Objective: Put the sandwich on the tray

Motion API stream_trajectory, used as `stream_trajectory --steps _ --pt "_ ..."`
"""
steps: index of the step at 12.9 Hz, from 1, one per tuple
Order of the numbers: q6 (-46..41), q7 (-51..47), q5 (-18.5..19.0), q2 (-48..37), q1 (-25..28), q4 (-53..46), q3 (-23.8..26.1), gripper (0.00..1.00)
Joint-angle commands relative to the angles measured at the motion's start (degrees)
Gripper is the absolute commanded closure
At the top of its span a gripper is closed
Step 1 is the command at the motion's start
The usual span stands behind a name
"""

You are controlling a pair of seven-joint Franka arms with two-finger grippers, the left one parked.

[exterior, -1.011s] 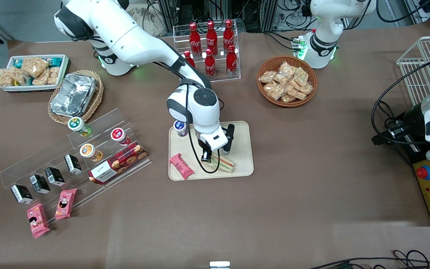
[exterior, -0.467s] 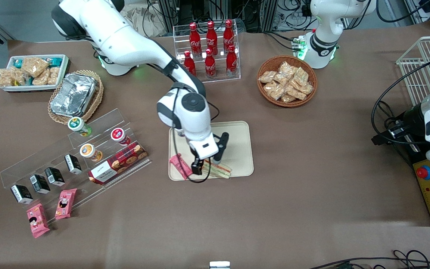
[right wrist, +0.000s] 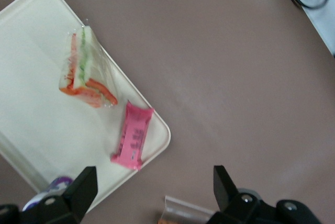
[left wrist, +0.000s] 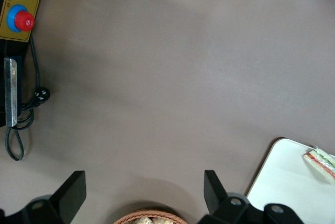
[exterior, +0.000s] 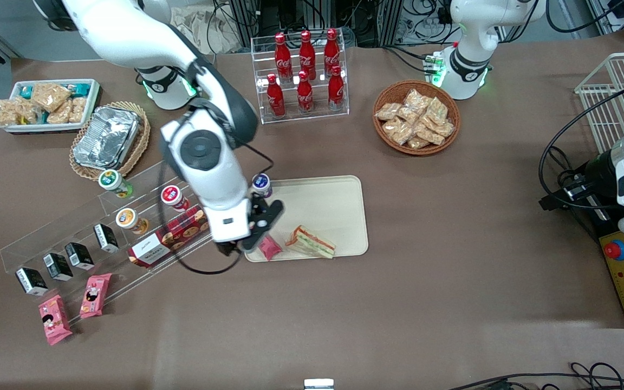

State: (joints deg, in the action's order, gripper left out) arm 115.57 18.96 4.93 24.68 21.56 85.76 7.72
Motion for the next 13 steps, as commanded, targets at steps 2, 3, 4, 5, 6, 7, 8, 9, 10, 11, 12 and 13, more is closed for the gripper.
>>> stream_trajectory --steps 2,3,4,5,6,7,8,9,10,11,12,13 --pt "-8.50 -7.95 -4.84 -7.69 -6.52 1.34 0.36 0.02" --pt "-11.74 -9.02 -4.93 -9.28 -7.92 1.34 0.45 0.02" --pt "-14.73 -11.38 -4.93 -11.12 -9.50 1.51 0.36 0.02" --pt "-16.94 -14.80 -4.93 -12.36 -11.87 1.51 0.54 0.02" --pt "-18.44 -15.79 -5.01 -13.42 -13.89 1.51 0.54 0.02" --pt "-19.67 -16.32 -4.93 -14.47 -15.39 1.43 0.45 0.02" --pt "-20.47 -16.32 -4.93 -15.18 -16.97 1.34 0.28 0.02" --pt "-21.26 -16.32 -5.01 -15.79 -18.82 1.25 -0.07 0.02" --pt "-22.22 -16.24 -5.88 -16.15 -20.31 1.16 -0.77 0.02" --pt "-22.93 -15.80 -6.94 -16.15 -21.46 0.99 -1.83 0.02" --pt "-23.55 -15.71 -7.12 -16.15 -21.99 0.55 -3.14 0.02" --pt "-24.60 -15.62 -6.95 -16.15 -22.00 -0.50 -4.55 0.02"
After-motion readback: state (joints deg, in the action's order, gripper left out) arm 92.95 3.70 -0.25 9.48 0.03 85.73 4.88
